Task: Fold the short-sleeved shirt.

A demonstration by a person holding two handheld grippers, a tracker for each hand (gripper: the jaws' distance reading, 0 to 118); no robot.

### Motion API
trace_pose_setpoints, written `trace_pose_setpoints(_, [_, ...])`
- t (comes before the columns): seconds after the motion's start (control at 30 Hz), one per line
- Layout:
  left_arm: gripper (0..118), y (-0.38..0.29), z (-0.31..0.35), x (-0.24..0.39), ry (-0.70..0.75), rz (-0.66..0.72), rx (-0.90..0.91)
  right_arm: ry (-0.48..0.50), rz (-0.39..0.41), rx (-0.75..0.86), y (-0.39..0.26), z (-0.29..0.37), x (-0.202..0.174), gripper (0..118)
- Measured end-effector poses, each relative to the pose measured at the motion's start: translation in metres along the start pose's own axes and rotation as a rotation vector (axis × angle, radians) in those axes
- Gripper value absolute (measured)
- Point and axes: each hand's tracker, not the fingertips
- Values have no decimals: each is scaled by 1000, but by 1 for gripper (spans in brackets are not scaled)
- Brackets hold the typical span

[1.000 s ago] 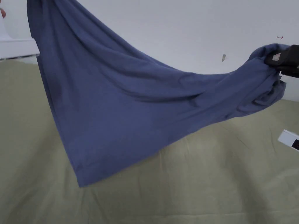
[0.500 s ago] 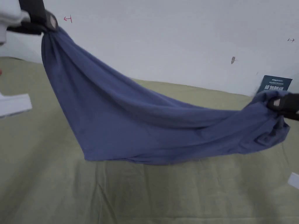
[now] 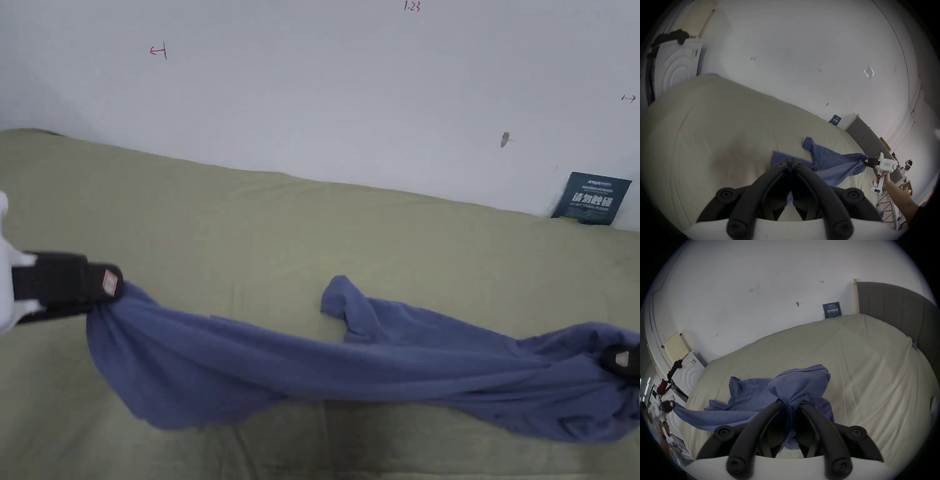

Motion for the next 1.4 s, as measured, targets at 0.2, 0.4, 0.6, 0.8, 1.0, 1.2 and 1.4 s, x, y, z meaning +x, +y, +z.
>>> trace_pose_setpoints(0.2, [0,-43,10,-8,25,-6,-64,-45,-66,-51,-30,10,17,11])
trace_pose_setpoints(0.4, [5,-72,13,-8,38,27,-126,-97,-103,-96,-53,12,27,38])
trace_pose_setpoints(0.6, [118,-99,24,-1,151,-9,-81,-103,-79,104,-46,49,23,85])
trace_pose_setpoints(0.8, [118,-94,41,30,236,-123,140,-148,254,192,-43,91,-42,86])
trace_pose_setpoints(1.0, [37,-92,36,83,404,-320,217,-152,372,207,-83,118,-110,36])
trace_pose_setpoints(1.2, [0,-113,55,99,426,-412,252,-104,262,252,-122,153,-127,0])
trace_pose_setpoints(1.4, [0,-143,89,55,482,-297,119,-43,343,220,-144,167,-143,0])
